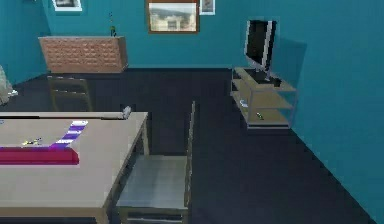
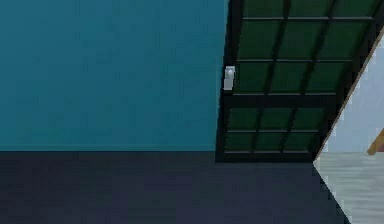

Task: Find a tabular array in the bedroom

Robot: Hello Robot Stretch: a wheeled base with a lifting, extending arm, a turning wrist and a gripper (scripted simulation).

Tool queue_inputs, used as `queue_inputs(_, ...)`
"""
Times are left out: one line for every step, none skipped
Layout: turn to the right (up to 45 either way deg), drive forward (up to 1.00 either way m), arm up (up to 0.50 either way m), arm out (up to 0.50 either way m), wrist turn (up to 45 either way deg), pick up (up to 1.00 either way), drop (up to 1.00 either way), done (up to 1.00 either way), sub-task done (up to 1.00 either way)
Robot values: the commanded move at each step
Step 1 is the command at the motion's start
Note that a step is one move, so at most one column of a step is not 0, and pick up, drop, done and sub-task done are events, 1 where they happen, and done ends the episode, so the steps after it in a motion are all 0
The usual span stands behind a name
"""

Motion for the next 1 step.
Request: queue_inputs(-45.0,0.00,0.00,0.00,0.0,0.00,0.00,0.00,0.00)
